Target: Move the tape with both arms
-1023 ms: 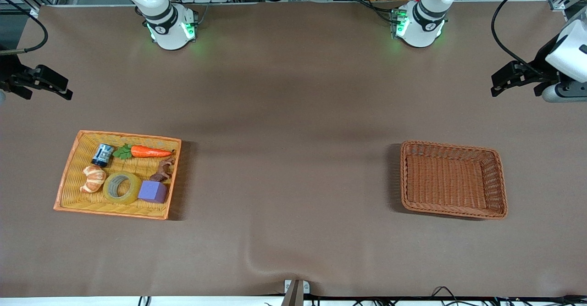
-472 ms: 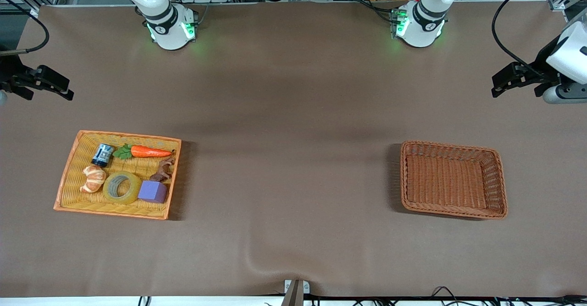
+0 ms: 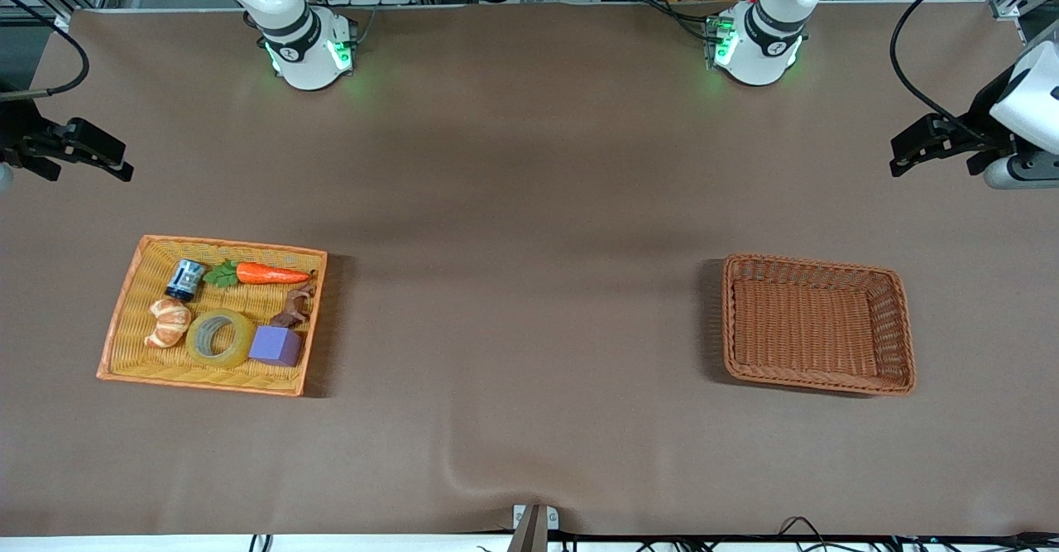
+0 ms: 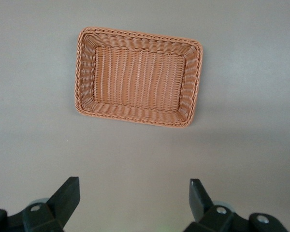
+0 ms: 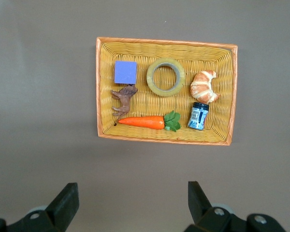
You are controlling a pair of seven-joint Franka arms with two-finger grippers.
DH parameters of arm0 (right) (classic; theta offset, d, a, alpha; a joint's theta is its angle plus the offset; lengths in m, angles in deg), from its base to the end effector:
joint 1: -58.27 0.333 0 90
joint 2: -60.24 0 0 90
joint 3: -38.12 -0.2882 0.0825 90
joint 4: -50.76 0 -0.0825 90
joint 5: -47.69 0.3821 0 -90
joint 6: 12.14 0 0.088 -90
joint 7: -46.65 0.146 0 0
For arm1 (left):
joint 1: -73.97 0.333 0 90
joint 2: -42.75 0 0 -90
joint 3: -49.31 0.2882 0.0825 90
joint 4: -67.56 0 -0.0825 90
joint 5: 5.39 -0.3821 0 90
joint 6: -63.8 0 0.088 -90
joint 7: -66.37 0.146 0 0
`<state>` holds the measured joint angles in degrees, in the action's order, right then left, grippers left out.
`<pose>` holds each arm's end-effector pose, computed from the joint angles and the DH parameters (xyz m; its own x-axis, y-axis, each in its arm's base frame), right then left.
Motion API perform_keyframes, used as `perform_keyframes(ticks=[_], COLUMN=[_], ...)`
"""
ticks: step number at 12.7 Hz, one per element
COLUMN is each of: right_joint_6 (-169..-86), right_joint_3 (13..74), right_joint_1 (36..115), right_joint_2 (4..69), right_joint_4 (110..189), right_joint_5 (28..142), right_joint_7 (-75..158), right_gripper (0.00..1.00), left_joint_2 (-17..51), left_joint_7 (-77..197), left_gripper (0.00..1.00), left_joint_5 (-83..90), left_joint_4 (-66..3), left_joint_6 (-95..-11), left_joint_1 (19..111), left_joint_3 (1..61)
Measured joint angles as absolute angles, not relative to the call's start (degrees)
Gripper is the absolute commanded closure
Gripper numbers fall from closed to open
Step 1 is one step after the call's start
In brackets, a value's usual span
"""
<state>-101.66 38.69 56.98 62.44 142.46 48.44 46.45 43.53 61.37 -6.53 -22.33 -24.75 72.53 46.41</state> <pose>0.5406 -0.0157 0.5640 0.9996 -0.0289 0.0004 -0.0288 -0.9995 -0.0135 0.5446 -0.0385 0.5639 0.9999 0.0120 -0.0080 0.0118 -0.9997 -0.0214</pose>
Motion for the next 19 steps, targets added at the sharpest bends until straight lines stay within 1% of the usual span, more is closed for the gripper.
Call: perform_keyframes(ticks=[13, 17, 19], right_joint_6=[-101.68, -102.34, -102.53], right_joint_3=[38.61, 38.59, 38.72], right_joint_1=[57.97, 59.77, 59.77], right_joint_2=[61.73, 58.45, 54.88], right_joint_4=[142.75, 142.54, 142.35], right_joint_5=[48.42, 48.43, 48.42], right_joint_7=[46.41, 46.58, 46.56], right_gripper=[0.0, 0.0, 0.0], left_joint_2=[40.68, 40.04, 39.86], left_joint_7=[61.38, 61.37, 61.37], left_gripper=[0.0, 0.0, 0.0], left_joint_5=[-6.55, -6.55, -6.55], left_joint_4=[-21.54, -21.51, -21.47], left_joint_6=[-24.72, -24.71, -24.73], left_joint_1=[72.72, 72.72, 72.69], left_joint_3=[46.33, 46.26, 46.24])
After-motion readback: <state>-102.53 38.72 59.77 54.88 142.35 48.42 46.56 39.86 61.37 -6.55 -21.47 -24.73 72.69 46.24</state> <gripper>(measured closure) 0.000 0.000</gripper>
